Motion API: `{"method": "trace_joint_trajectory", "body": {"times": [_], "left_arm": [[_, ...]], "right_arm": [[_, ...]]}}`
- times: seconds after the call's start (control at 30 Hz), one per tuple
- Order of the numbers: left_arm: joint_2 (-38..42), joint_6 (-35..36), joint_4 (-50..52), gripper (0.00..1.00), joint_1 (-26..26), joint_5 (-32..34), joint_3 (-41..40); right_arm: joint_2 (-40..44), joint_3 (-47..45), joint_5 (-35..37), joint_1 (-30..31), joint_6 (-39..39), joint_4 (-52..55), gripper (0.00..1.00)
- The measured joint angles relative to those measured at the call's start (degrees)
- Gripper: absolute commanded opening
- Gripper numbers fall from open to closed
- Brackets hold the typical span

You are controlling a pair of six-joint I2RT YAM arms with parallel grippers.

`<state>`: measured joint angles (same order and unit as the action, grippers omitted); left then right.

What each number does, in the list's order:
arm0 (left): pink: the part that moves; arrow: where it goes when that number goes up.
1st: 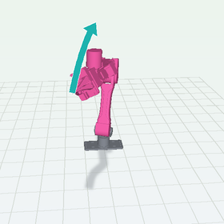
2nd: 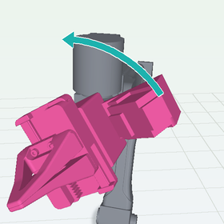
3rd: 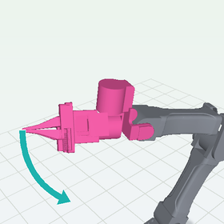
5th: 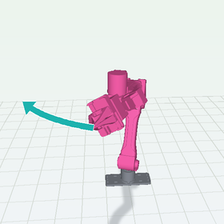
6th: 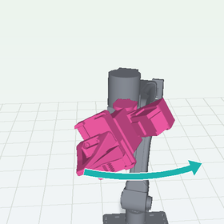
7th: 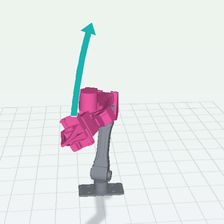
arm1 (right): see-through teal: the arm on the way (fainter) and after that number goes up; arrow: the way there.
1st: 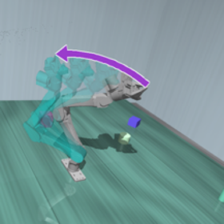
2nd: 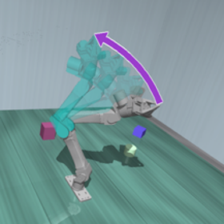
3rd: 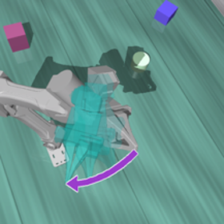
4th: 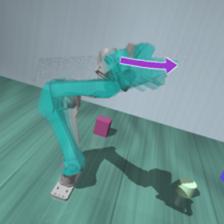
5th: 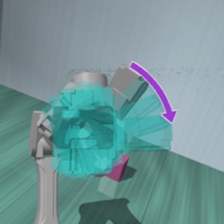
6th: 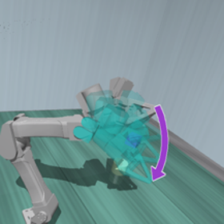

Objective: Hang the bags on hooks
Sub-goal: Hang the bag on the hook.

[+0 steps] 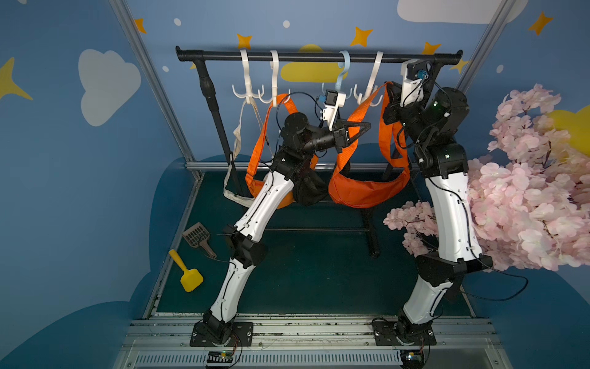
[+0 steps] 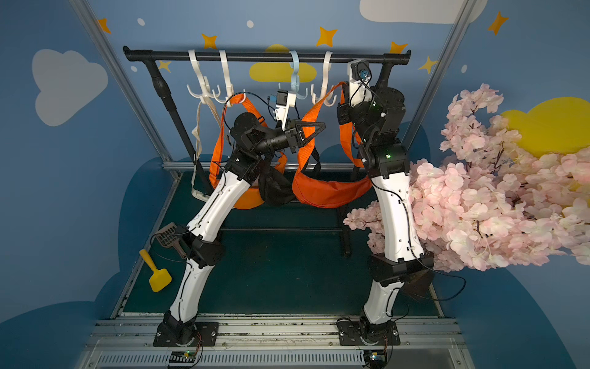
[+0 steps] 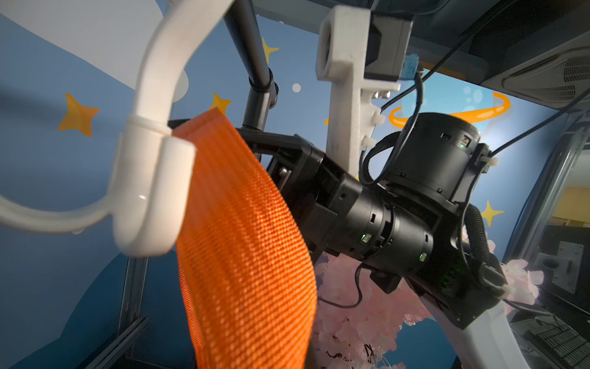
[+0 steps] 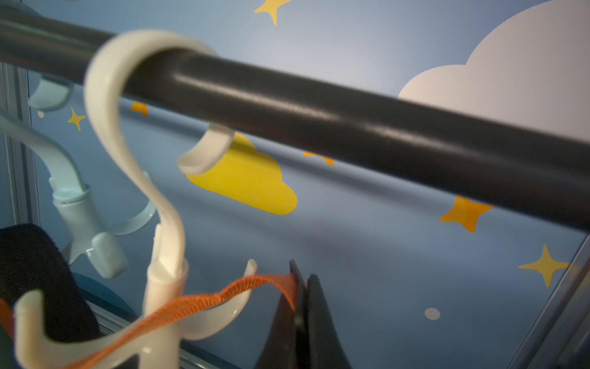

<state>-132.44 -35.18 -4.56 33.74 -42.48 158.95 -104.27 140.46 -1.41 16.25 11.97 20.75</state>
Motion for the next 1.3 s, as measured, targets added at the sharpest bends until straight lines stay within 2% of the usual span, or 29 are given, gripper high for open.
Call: {"method": "trace_joint_trajectory", "body": {"times": [0.17, 0.3, 0.43, 0.47, 0.53, 0.57, 0.77, 0.87, 1.13, 1.3], "left_arm": [[0.00, -0.28, 0.07, 0.11, -0.26, -0.94, -0.02], [0.00, 0.13, 0.26, 0.27, -0.37, -2.05, -0.20], [0.02, 1.11, 1.27, 0.57, -0.37, -3.50, -0.66], [0.09, 1.64, 1.60, 0.68, -0.37, -3.98, -0.87], [0.33, 2.36, 2.67, 0.96, -0.37, -4.59, -1.31], [0.46, 2.84, 3.37, 0.99, -0.37, -4.81, -1.44], [3.65, 6.32, 7.02, 0.99, -0.37, -5.81, -4.72], [5.86, 8.39, 8.83, 0.99, -0.37, -5.88, -6.25], [10.12, 15.06, 14.19, 0.99, -0.37, -5.01, -6.51], [11.34, 19.43, 19.02, 0.99, -0.37, -2.32, -6.51]], "right_arm": [[2.01, -8.94, -1.44, 0.04, -0.68, -1.05, 0.00], [2.73, -11.74, -2.25, 0.04, -1.16, -1.81, 0.00], [3.98, -13.05, -2.54, 0.02, -1.57, -2.10, 0.00], [4.31, -13.33, -2.64, 0.02, -1.68, -2.27, 0.07], [5.14, -14.47, -2.82, 0.02, -1.92, -2.73, 0.25], [5.86, -15.58, -2.95, 0.02, -1.97, -3.17, 0.32], [12.24, -25.46, -3.91, 0.00, -2.80, -6.71, 0.69], [14.95, -28.41, -4.72, 0.00, -2.91, -7.50, 0.80], [20.92, -32.20, -7.80, 0.00, -3.82, -8.17, 0.83], [23.56, -35.45, -8.94, 0.00, -4.42, -8.46, 0.83]]}}
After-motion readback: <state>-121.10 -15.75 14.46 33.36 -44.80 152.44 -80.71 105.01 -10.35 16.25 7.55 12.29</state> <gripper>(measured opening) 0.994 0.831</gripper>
